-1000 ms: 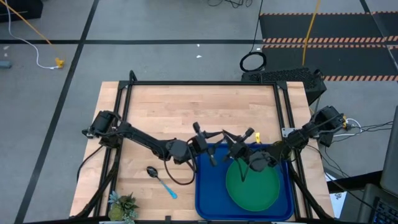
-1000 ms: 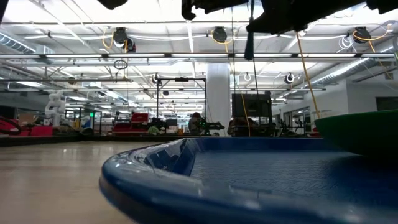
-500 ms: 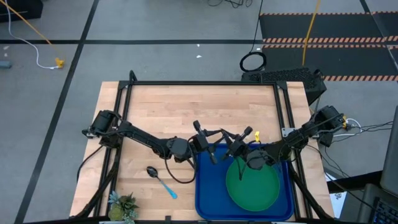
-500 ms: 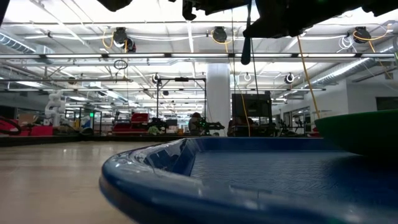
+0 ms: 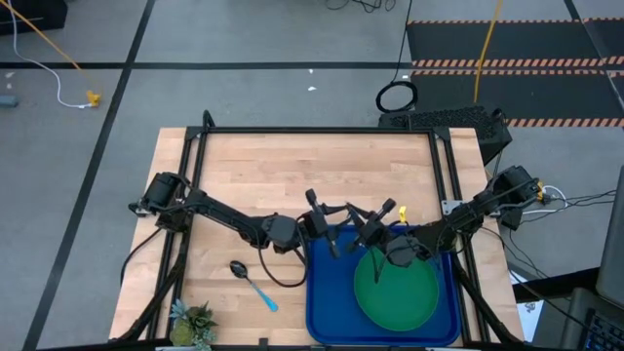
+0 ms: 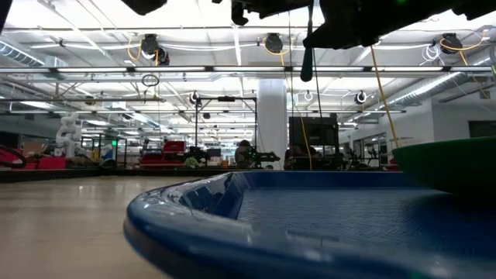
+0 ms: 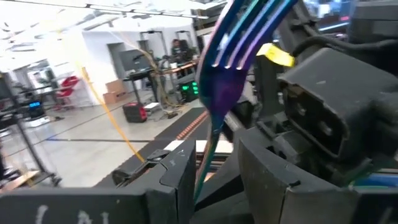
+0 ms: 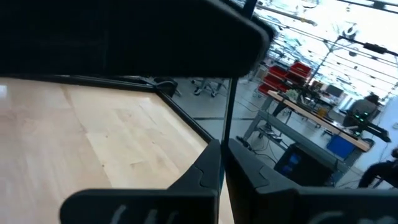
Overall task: Pick and place plate/cup/fork/spoon on tray
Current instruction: Put the blue fork on the left side of the plate on the blue tray
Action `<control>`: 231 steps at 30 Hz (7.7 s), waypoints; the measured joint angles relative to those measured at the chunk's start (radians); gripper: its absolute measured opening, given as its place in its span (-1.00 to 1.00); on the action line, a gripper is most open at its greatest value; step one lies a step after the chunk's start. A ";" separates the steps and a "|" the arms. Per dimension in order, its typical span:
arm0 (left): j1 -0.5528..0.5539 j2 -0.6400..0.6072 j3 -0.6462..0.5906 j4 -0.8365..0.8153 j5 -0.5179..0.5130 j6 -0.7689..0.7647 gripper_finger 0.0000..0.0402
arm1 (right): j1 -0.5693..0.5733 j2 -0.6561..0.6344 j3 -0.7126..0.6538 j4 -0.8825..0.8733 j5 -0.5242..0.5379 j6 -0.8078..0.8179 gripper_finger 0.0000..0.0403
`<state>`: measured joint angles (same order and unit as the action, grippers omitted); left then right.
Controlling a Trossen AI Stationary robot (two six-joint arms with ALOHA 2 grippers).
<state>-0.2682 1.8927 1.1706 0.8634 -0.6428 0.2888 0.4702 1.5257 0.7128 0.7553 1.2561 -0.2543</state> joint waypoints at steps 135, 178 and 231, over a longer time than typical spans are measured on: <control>-0.175 0.257 0.038 -0.477 0.145 -1.635 -0.90 | 0.479 -0.473 0.000 0.004 0.283 -0.562 -0.35; -0.206 0.242 0.038 -0.535 0.165 -1.600 -0.44 | 0.480 -0.473 0.000 0.004 0.283 -0.562 -0.35; -0.238 0.340 0.427 -1.226 0.456 -0.864 -0.44 | 0.479 -0.473 0.000 -0.024 0.259 -0.596 -0.35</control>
<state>-0.5060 2.2330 1.5978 -0.3625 -0.1864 -0.5747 0.9489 1.0527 0.7128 0.7315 1.5152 -0.8502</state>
